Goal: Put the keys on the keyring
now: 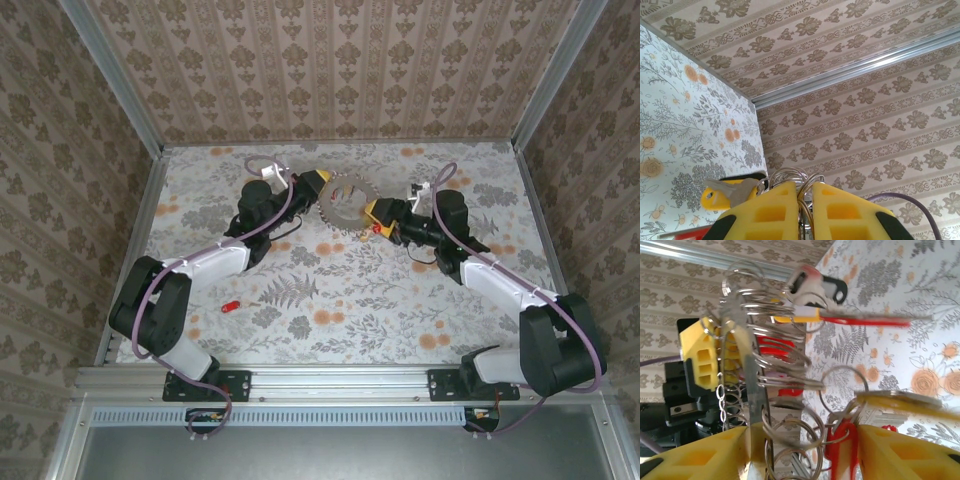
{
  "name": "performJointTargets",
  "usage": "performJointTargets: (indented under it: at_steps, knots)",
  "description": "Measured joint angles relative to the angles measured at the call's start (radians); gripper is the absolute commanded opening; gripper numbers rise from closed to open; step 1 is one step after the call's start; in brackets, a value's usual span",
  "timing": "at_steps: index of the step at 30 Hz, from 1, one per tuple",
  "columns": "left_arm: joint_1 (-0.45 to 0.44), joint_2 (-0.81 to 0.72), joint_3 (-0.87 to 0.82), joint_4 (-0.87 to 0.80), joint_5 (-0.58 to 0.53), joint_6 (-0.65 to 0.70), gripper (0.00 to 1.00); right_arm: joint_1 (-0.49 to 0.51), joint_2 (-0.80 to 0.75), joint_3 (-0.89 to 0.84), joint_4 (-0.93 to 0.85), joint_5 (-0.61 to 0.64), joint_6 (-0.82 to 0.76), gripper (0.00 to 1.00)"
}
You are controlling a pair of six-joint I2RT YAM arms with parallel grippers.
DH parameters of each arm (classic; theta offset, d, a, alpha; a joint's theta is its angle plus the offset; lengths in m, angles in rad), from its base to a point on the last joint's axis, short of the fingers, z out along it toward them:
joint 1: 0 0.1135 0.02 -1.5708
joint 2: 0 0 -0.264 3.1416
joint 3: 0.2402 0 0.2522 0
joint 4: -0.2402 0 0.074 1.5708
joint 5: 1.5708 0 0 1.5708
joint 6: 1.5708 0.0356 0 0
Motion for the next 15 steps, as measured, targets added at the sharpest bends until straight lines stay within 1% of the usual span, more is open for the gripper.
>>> performJointTargets:
  at_steps: [3, 9, 10, 11, 12, 14, 15]
  knots:
    - [-0.002, 0.000, 0.000, 0.000, 0.000, -0.008, 0.00, 0.000, 0.003, 0.000, 0.044, 0.000, 0.015, 0.47]
    - [-0.010, 0.000, 0.000, 0.000, -0.003, -0.015, 0.00, 0.000, 0.023, 0.013, 0.092, 0.001, 0.032, 0.28]
    - [-0.011, 0.000, 0.000, -0.001, -0.004, -0.015, 0.02, 0.000, 0.023, 0.014, 0.095, 0.002, 0.031, 0.24]
    - [-0.011, 0.000, 0.000, -0.001, -0.006, -0.015, 0.07, 0.000, 0.023, 0.015, 0.101, 0.003, 0.031, 0.21]
    - [-0.011, 0.000, 0.000, -0.001, -0.008, -0.015, 0.11, 0.000, 0.023, 0.016, 0.104, 0.004, 0.031, 0.18]
    - [-0.010, 0.000, 0.000, -0.004, -0.011, -0.015, 0.16, 0.000, 0.022, 0.022, 0.114, 0.004, 0.027, 0.14]
    - [-0.010, 0.000, 0.000, -0.005, -0.011, -0.015, 0.21, -0.002, 0.022, 0.026, 0.117, 0.003, 0.025, 0.11]
